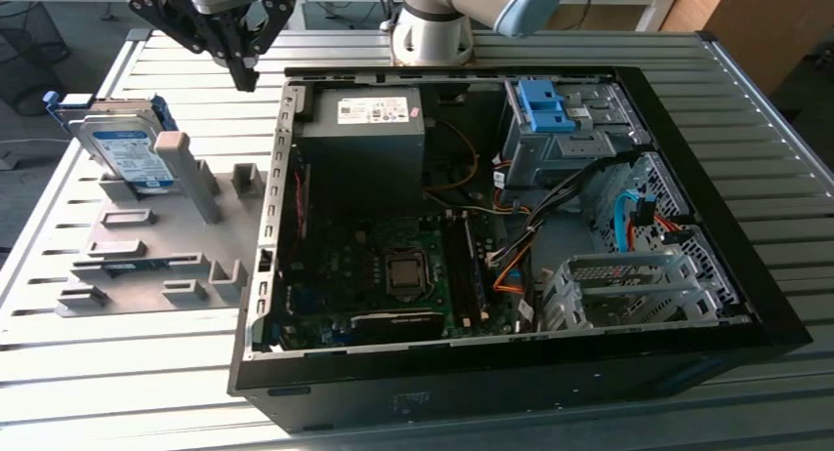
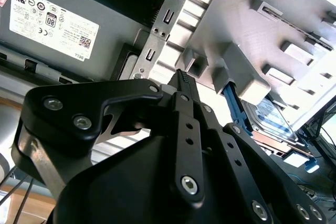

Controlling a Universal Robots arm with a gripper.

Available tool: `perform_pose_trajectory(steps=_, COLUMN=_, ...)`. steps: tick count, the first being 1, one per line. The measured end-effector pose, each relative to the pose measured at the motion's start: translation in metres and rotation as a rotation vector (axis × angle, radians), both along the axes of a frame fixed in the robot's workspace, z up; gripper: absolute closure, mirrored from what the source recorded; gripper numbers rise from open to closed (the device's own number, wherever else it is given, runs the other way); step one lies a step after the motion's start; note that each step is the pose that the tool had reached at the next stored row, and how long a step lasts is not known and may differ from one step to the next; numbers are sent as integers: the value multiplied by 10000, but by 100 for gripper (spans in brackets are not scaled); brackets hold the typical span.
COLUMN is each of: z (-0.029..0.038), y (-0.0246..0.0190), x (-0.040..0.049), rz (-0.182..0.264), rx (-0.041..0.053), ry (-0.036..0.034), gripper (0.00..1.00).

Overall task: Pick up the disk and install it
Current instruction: 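Reach for the disk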

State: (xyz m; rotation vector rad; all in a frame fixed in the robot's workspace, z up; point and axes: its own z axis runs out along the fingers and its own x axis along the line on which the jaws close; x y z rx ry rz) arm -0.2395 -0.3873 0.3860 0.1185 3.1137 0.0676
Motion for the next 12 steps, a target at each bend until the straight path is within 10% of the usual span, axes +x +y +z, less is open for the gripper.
perform_pose_trajectory(steps=12, z=-6, y=60, x=-198, rz=-6, rx=-1, ry=1, gripper=89)
